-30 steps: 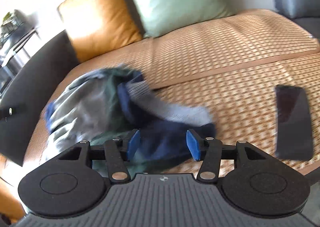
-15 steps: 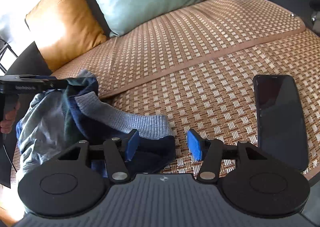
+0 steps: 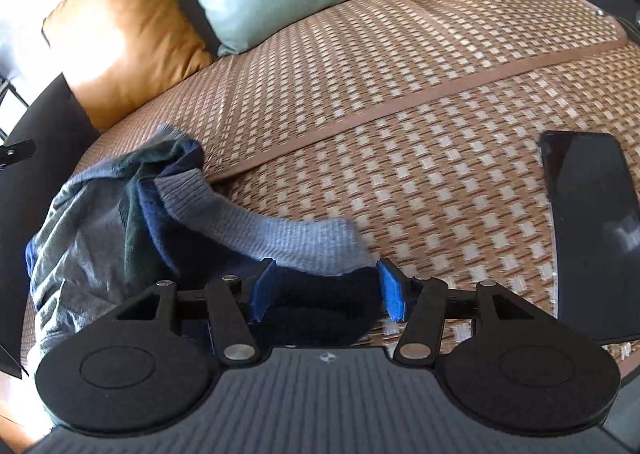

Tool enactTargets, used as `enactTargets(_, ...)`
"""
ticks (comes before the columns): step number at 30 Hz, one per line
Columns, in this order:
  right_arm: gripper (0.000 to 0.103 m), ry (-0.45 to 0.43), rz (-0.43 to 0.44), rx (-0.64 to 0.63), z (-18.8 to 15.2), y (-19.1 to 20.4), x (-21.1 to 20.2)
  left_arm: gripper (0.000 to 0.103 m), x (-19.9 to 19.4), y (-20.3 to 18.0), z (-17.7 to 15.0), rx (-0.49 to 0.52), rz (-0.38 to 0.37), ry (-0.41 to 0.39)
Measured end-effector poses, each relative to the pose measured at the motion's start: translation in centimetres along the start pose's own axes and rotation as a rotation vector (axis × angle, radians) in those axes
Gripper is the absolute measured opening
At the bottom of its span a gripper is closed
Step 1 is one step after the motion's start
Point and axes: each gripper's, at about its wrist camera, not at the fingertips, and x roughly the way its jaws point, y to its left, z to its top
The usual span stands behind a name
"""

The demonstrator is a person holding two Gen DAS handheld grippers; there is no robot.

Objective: Fold clothes

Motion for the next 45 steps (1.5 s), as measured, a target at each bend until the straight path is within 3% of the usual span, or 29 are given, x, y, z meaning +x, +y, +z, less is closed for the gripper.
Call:
enactTargets(1, 0.064, -0.003, -0.005, -0.003, -0.1, 0.3, 0.0, 0.021, 0.1, -0.3, -0.1, 0.020, -0.028, 0.010)
enactTargets(2, 0.065, -0.006, -0.010, -0.005, -0.2, 0.5, 0.1, 0.025, 0.4, -1.1, -0.1, 0.050, -0.053, 0.013)
enactTargets(3, 0.065, -0.006, -0.011, -0.005, -0.2, 0.6, 0.0, 0.038, 0.9, -2.0, -0.1, 0.084, -0.078, 0.014)
enactTargets(4, 0.065, -0.006, -0.011, -0.006, -0.3, 0.7, 0.0, 0.059, 1.7, -3.1, -0.2, 0.128, -0.103, 0.016)
enactTargets(5, 0.066, -0.006, -0.011, -0.006, -0.4, 0.8, -0.1, 0.066, 2.6, -4.3, -0.3, 0.174, -0.130, 0.022)
enactTargets(10, 0.065, -0.001, -0.004, -0.017, -0.3, 0.4, -0.5, 0.072, 7.3, -9.6, -0.7, 0.413, -0.264, 0.116)
enactTargets(15, 0.065, 0.003, 0.007, 0.000, -0.2, -0.4, -0.4, 0.073, 11.4, -12.4, -1.0, 0.540, -0.288, 0.215)
enactTargets(17, 0.065, 0.004, 0.015, 0.006, -0.2, -0.7, -0.3, 0.079, 12.8, -12.9, -1.4, 0.588, -0.304, 0.262)
enactTargets(20, 0.066, 0.005, 0.026, 0.011, -0.3, -0.8, -0.3, 0.083, 14.7, -13.5, -2.6, 0.678, -0.253, 0.310)
enactTargets(21, 0.066, 0.005, 0.028, 0.012, -0.3, -0.8, -0.3, 0.081, 15.1, -13.6, -3.0, 0.696, -0.228, 0.319)
enactTargets(23, 0.066, 0.003, 0.027, 0.014, -0.3, -0.9, -0.4, 0.039, 15.5, -13.3, -3.8, 0.684, -0.180, 0.323)
enactTargets(24, 0.066, 0.004, 0.026, 0.015, -0.4, -0.9, -0.5, 0.003, 15.5, -13.0, -4.0, 0.668, -0.162, 0.319)
enactTargets(29, 0.066, 0.008, 0.023, 0.013, -0.7, -0.9, -0.8, 0.001, 11.6, -9.2, -2.4, 0.455, -0.144, 0.168)
enactTargets(33, 0.066, 0.009, 0.027, 0.017, -0.7, -0.6, -0.9, 0.001, 6.0, -4.7, -1.6, 0.281, -0.100, 0.020)
enactTargets(36, 0.066, 0.012, 0.042, 0.012, -0.6, -0.1, -0.6, 0.001, 2.1, -1.3, -1.8, 0.177, -0.049, -0.042)
enactTargets(40, 0.066, 0.013, 0.069, 0.006, -0.4, 1.1, 0.0, 0.001, -1.1, 2.1, -3.8, 0.081, -0.004, -0.062)
enactTargets(45, 0.066, -0.013, 0.136, 0.039, 0.5, 2.2, 0.3, 0.001, -3.0, 3.5, -7.1, 0.040, 0.006, -0.030)
